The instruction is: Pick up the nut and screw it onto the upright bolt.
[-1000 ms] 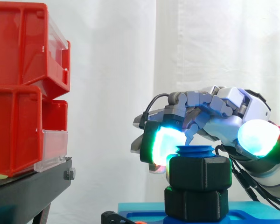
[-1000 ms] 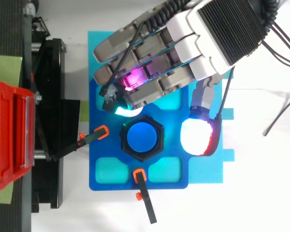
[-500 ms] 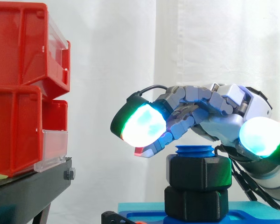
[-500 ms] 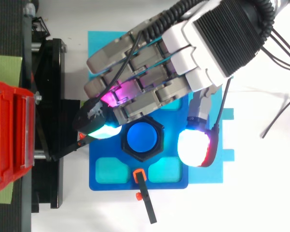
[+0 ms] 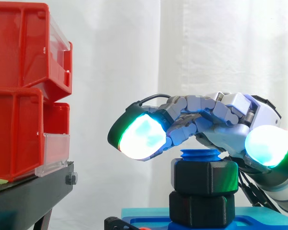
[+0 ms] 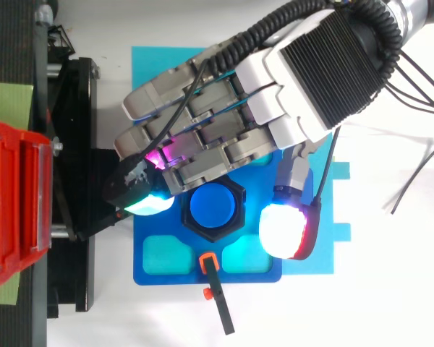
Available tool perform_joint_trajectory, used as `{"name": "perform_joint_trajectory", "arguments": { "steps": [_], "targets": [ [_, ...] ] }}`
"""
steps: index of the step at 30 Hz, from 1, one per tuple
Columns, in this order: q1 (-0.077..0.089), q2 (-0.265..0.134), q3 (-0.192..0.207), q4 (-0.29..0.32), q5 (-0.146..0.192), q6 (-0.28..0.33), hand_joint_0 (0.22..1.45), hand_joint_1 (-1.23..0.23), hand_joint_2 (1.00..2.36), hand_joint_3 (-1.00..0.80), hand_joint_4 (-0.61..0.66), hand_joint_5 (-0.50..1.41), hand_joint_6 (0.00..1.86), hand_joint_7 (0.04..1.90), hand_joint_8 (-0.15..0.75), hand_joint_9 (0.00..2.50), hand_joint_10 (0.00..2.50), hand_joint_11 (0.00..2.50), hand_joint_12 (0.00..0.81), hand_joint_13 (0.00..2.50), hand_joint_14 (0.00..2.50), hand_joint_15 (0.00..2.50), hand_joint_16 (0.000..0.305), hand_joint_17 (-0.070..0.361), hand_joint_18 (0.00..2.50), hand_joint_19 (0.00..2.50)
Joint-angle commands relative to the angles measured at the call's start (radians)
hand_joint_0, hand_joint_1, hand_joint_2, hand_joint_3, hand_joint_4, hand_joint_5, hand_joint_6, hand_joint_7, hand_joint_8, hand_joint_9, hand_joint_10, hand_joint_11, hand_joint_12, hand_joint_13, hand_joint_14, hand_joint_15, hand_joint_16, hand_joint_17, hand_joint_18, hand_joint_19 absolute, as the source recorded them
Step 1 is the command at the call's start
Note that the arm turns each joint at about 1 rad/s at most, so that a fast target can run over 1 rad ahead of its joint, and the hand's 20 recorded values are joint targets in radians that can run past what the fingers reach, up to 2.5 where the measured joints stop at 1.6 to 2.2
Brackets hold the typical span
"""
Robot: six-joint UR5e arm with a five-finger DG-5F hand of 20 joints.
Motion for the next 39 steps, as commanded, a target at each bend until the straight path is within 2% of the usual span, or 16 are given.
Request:
{"name": "perform_joint_trajectory", "arguments": {
  "steps": [1, 7, 25, 39],
  "targets": [
    [0.0, 0.0, -0.003, -0.001, 0.001, -0.001, 0.45, -0.1, 1.0, -0.5, 0.19, -0.06, 0.5, 0.79, 0.205, 0.81, 0.0, 0.0, 0.222, 0.6, 0.0, 0.0, 0.029, 0.066, 0.35, 0.06],
    [-0.001, 0.0, -0.036, 0.013, 0.001, -0.001, 0.45, -0.1, 1.0, -0.5, 0.23, -0.04, 0.5, 0.95, 0.221, 0.84, 0.0, 0.0, 0.224, 0.63, 0.0, 0.0, 0.028, 0.064, 0.38, 0.06],
    [-0.015, 0.0, -0.036, 0.03, -0.001, -0.001, 0.46, -0.11, 1.0, -0.5, 0.2, -0.02, 0.51, 1.27, 0.234, 0.88, 0.0, 0.0, 0.223, 0.68, 0.0, 0.0, 0.027, 0.061, 0.45, 0.1],
    [-0.03, 0.001, -0.033, 0.053, -0.015, 0.005, 0.46, -0.11, 1.0, -0.5, 0.19, -0.01, 0.5, 1.34, 0.24, 0.9, 0.0, 0.0, 0.225, 0.72, 0.0, 0.0, 0.027, 0.061, 0.5, 0.12]
  ]
}}
